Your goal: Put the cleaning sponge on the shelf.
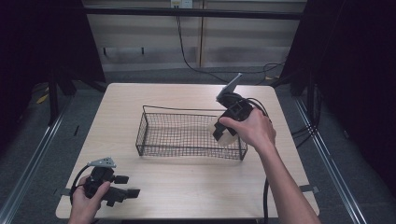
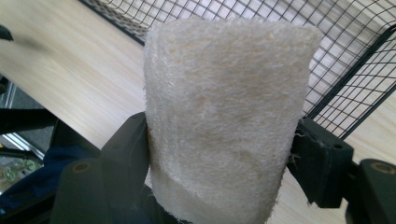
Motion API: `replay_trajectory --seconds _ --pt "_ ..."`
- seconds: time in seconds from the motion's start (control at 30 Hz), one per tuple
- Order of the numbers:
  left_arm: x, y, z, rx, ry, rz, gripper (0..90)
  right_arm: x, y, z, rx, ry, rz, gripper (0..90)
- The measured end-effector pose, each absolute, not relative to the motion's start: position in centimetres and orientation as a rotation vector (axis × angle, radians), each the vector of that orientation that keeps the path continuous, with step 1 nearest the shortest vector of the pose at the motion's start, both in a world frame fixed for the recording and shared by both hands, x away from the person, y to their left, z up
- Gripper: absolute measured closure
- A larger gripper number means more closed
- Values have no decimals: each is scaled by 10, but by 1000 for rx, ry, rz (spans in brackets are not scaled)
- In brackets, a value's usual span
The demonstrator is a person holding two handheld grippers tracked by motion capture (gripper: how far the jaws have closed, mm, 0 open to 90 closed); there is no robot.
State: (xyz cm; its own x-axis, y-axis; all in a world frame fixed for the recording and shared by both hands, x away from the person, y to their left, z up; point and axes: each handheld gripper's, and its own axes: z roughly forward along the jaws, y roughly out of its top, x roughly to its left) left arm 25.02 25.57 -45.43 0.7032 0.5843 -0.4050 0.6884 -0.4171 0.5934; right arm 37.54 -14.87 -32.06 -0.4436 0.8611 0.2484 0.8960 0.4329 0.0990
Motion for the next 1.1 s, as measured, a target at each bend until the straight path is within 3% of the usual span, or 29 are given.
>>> replay_trajectory --seconds 0.63,1.1 --pt "250 256 -454 2142 966 -177 184 397 -158 -318 -1705 -2474 -353 282" --pt "250 256 -455 2136 966 -174 184 417 -168 -344 -1852 -2392 -292 281"
